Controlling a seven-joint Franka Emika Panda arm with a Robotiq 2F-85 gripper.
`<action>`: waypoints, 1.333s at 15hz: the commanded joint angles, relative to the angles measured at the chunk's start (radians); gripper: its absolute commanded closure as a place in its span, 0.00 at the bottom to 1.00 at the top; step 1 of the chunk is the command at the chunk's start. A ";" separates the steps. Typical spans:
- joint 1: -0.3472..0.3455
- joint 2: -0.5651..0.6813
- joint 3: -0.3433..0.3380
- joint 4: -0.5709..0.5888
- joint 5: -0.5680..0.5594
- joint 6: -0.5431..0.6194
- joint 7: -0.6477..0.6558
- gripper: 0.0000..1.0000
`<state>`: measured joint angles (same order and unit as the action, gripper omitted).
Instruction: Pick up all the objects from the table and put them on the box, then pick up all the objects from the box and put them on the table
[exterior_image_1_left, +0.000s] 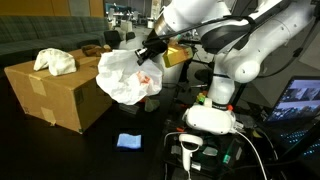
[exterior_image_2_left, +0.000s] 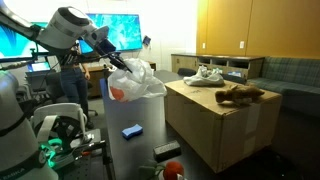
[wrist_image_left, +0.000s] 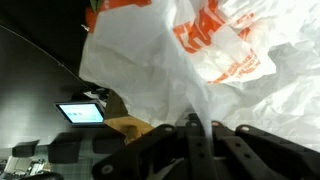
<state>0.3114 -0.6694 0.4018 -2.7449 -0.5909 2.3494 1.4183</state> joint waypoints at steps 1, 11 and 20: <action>-0.012 -0.041 0.025 0.000 -0.024 -0.015 0.057 0.99; -0.025 -0.041 0.048 -0.001 0.082 -0.005 0.008 1.00; -0.232 0.316 -0.105 0.428 0.134 -0.358 -0.491 1.00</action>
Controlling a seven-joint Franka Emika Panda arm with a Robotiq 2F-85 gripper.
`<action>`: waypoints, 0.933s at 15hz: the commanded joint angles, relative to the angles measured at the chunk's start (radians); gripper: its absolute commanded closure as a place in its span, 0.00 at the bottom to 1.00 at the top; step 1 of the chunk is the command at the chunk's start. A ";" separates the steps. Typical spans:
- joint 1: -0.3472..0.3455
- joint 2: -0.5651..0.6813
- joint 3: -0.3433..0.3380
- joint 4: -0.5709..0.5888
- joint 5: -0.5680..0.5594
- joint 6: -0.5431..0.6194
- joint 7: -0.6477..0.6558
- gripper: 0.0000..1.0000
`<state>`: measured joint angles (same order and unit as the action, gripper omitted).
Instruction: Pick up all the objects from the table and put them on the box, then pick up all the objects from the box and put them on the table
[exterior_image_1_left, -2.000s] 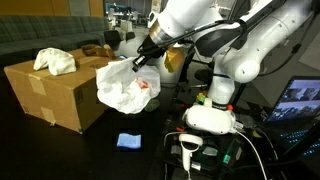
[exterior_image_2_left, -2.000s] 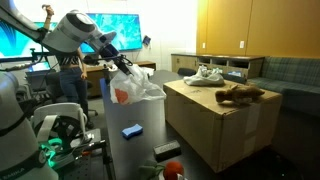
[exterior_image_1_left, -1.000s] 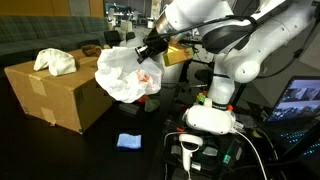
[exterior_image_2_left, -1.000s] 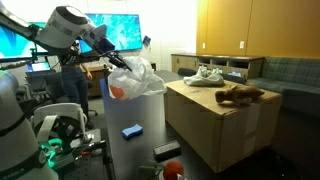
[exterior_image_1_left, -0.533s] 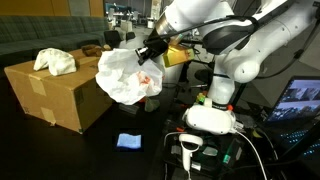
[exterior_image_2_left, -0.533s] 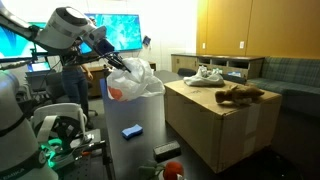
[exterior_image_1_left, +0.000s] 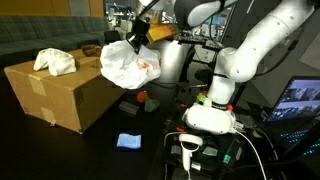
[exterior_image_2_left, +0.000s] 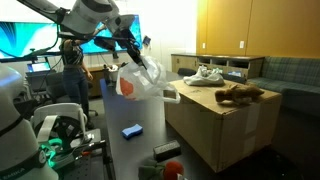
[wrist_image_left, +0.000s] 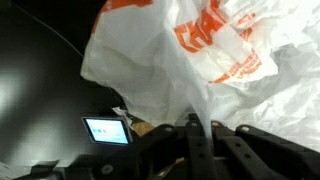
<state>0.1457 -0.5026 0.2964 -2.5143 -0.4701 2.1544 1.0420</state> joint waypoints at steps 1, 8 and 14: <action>-0.079 0.191 -0.011 0.255 0.012 -0.221 -0.165 1.00; -0.078 0.466 -0.085 0.653 0.015 -0.208 -0.551 1.00; -0.030 0.656 -0.096 0.993 0.189 -0.225 -0.815 1.00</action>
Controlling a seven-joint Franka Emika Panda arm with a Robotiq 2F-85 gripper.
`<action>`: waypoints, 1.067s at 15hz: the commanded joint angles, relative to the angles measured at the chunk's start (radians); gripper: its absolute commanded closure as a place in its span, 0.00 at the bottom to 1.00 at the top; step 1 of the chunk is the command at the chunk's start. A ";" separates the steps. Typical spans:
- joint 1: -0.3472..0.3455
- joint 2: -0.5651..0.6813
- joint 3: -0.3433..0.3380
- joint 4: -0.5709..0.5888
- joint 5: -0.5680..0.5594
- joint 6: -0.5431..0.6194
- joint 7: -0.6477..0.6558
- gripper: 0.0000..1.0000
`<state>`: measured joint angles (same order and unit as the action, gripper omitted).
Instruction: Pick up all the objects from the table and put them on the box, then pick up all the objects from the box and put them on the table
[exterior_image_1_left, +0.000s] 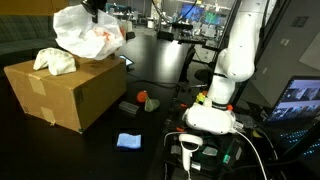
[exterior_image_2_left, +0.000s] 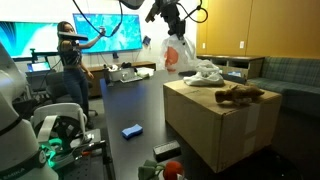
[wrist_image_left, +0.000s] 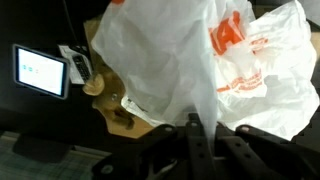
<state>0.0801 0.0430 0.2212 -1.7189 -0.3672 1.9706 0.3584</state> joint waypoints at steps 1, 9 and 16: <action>0.053 0.175 -0.015 0.250 0.080 -0.026 -0.139 1.00; 0.201 0.522 -0.079 0.595 0.026 -0.164 -0.179 1.00; 0.170 0.614 -0.155 0.731 0.015 -0.187 -0.307 1.00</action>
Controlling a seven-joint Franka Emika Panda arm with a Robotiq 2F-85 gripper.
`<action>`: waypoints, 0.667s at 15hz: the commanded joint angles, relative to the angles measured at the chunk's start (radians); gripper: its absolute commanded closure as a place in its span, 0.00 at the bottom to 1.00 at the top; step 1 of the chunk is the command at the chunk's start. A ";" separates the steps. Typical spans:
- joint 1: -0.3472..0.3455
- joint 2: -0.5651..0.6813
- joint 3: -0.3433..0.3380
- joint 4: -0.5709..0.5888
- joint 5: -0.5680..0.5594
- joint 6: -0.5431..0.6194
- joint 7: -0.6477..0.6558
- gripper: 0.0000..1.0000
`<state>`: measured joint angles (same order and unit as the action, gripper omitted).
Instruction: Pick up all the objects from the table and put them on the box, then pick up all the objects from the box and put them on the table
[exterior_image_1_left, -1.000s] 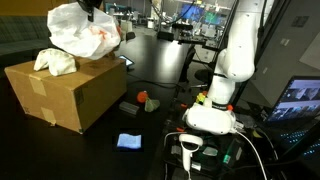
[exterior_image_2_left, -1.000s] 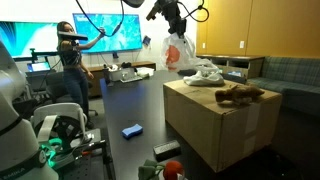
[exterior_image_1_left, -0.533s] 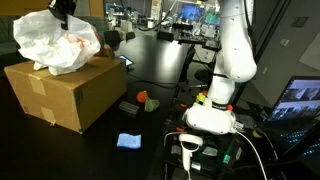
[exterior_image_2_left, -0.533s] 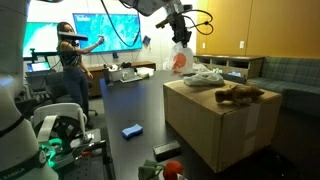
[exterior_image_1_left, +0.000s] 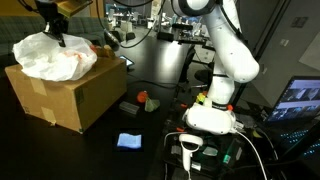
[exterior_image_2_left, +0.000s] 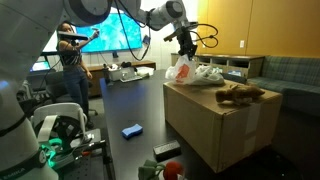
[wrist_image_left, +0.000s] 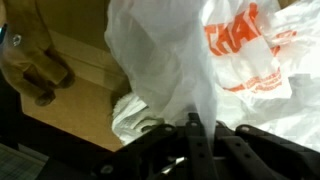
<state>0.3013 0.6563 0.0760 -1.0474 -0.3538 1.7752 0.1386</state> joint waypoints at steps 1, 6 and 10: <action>-0.067 0.014 -0.017 0.075 0.004 0.018 -0.106 1.00; -0.074 -0.104 0.000 0.026 0.007 -0.068 -0.086 1.00; -0.100 -0.085 0.038 0.044 0.042 -0.122 -0.192 1.00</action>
<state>0.2548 0.5583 0.1051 -1.0021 -0.3489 1.6450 0.0452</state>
